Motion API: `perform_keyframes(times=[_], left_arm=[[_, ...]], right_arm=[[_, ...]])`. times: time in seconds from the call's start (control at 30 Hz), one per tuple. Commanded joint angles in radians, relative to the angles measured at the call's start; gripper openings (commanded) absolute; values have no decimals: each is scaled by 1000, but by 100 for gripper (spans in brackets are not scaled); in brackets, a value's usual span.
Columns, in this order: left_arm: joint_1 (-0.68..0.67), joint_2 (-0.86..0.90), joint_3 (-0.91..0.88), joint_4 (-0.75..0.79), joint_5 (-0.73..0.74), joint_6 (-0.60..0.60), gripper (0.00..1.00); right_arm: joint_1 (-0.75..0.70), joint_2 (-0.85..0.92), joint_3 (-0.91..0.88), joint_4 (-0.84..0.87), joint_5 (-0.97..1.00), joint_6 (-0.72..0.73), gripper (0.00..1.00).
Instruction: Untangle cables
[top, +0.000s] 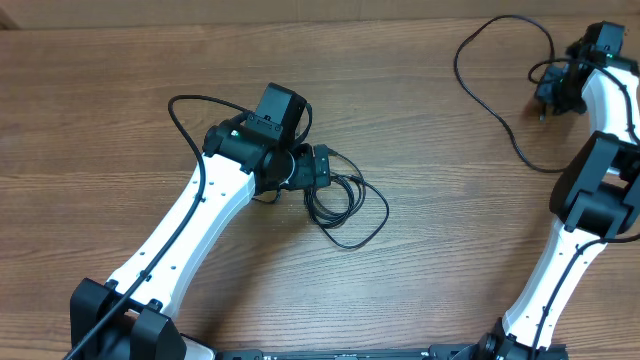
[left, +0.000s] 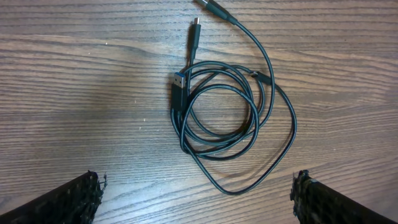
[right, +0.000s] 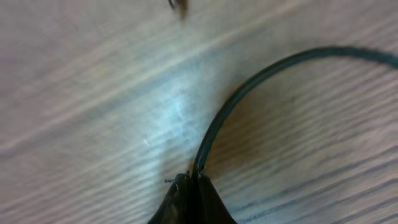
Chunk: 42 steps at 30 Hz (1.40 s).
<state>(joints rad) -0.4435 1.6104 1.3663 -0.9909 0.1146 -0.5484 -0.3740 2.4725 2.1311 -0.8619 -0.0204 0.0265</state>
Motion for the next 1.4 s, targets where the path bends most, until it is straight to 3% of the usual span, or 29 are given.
perform_keyframes(times=[0.0, 0.4, 0.63, 0.87, 0.97, 1.0, 1.03, 1.07, 1.2, 1.37], left_arm=[[6, 0, -2, 1, -14, -6, 99], [6, 0, -2, 1, -14, -6, 100], [6, 0, -2, 1, -14, -6, 100], [6, 0, -2, 1, -14, -6, 100], [6, 0, -2, 1, -14, -6, 100], [6, 0, -2, 1, -14, -6, 100], [6, 0, -2, 1, -14, -6, 99], [6, 0, -2, 2, -14, -6, 100], [6, 0, -2, 1, -14, -6, 100], [6, 0, -2, 1, -14, -6, 100]], right_arm=[[-10, -85, 80, 3, -53, 10, 4], [-10, -133, 271, 43, -336, 10, 4], [-3, -133, 270, 41, -338, -35, 4], [-21, -124, 264, -80, -81, -35, 36], [-41, -108, 264, -134, -4, -28, 42], [-51, -104, 264, -148, 17, -18, 52], [-61, -98, 264, -160, 37, 2, 74], [-74, -95, 264, -174, 58, 34, 78], [-145, -88, 264, -242, 72, 174, 77], [-215, -88, 250, -334, 67, 236, 78]])
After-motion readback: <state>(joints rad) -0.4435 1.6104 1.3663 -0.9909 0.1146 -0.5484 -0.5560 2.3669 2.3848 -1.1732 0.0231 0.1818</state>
